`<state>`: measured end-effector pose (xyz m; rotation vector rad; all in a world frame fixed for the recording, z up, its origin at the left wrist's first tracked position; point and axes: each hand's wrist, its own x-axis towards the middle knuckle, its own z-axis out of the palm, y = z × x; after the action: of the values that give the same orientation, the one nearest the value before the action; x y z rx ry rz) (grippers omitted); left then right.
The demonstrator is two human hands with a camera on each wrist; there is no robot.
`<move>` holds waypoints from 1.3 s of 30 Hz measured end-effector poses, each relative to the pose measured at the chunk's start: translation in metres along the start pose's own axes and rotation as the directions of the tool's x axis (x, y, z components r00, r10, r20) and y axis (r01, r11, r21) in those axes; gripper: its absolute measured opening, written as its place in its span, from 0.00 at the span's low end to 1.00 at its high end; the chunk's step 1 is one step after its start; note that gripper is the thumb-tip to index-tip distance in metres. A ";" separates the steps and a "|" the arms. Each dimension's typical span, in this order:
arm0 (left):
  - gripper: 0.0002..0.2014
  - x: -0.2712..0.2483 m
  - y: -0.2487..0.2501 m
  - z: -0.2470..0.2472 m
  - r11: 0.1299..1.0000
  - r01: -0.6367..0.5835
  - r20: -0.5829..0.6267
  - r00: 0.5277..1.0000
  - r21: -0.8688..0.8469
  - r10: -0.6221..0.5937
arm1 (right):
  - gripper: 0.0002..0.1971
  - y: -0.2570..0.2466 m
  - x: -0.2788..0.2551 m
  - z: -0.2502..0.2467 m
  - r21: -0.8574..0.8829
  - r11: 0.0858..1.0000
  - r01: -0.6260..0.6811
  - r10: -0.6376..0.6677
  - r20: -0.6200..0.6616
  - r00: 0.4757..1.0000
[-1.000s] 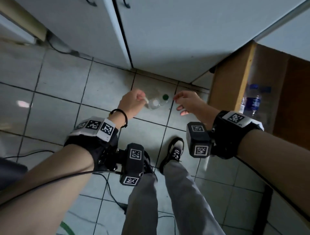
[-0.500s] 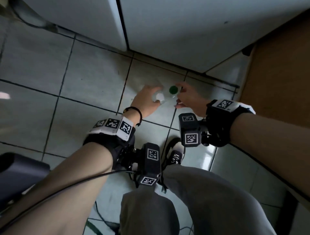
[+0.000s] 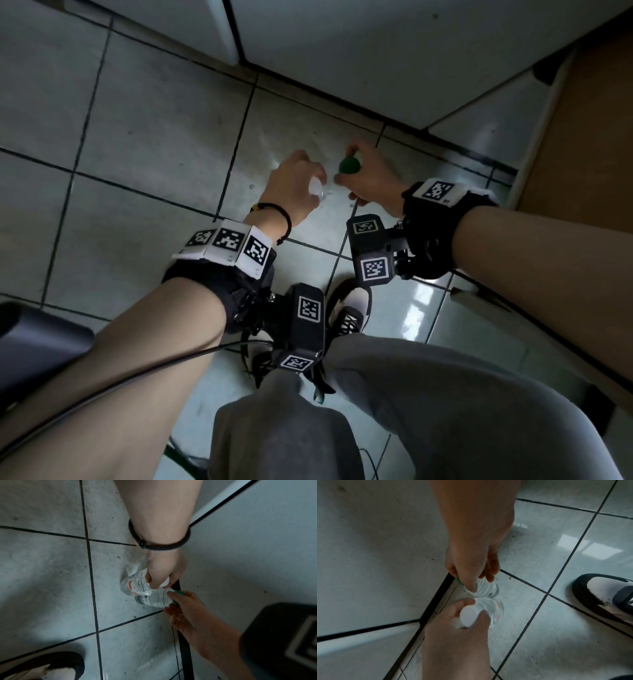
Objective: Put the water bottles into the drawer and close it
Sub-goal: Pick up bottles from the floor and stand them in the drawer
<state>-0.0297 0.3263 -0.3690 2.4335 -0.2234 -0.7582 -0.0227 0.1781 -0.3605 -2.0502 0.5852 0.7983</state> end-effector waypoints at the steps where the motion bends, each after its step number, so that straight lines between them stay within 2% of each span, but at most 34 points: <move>1: 0.11 -0.002 -0.002 -0.002 1.000 0.011 0.006 1.000 0.012 -0.011 | 0.15 0.001 -0.001 0.001 0.000 1.000 0.003 -0.003 -0.010 1.000; 5: 0.10 -0.022 -0.003 -0.016 0.997 0.073 0.049 0.996 0.010 -0.073 | 0.16 0.000 -0.019 0.005 0.008 1.000 -0.002 0.002 -0.045 0.999; 11: 0.14 -0.070 0.023 -0.072 0.996 0.091 0.078 0.993 0.022 -0.092 | 0.15 -0.032 -0.083 -0.014 0.088 0.995 -0.051 0.048 0.039 0.998; 14: 0.13 -0.107 0.046 -0.116 0.996 0.081 0.098 0.992 0.028 -0.084 | 0.15 -0.068 -0.134 -0.036 0.047 0.999 0.000 -0.005 0.102 0.995; 18: 0.14 -0.158 0.082 -0.190 0.996 0.029 0.137 0.990 0.079 -0.040 | 0.13 -0.120 -0.209 -0.065 -0.022 0.990 0.137 -0.133 0.130 0.982; 23: 0.10 -0.210 0.142 -0.275 0.983 -0.072 0.179 0.983 0.170 0.041 | 0.12 -0.168 -0.289 -0.107 -0.035 0.983 0.182 -0.182 -0.004 0.983; 28: 0.08 -0.240 0.211 -0.331 0.950 -0.179 0.225 0.967 0.256 0.122 | 0.09 -0.184 -0.347 -0.154 0.036 0.980 0.196 -0.188 -0.158 0.969; 33: 0.09 -0.247 0.288 -0.355 0.941 -0.244 0.266 0.947 0.233 0.180 | 0.09 -0.166 -0.392 -0.207 0.095 0.972 0.213 -0.184 -0.248 0.951; 39: 0.10 -0.242 0.399 -0.346 0.883 -0.391 0.311 0.899 0.260 0.307 | 0.08 -0.122 -0.433 -0.285 0.178 0.961 0.213 -0.154 -0.297 0.942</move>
<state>-0.0296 0.2402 0.2060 2.4686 -0.9348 -0.9290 -0.1489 0.0561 0.1417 -1.9999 0.5933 0.3213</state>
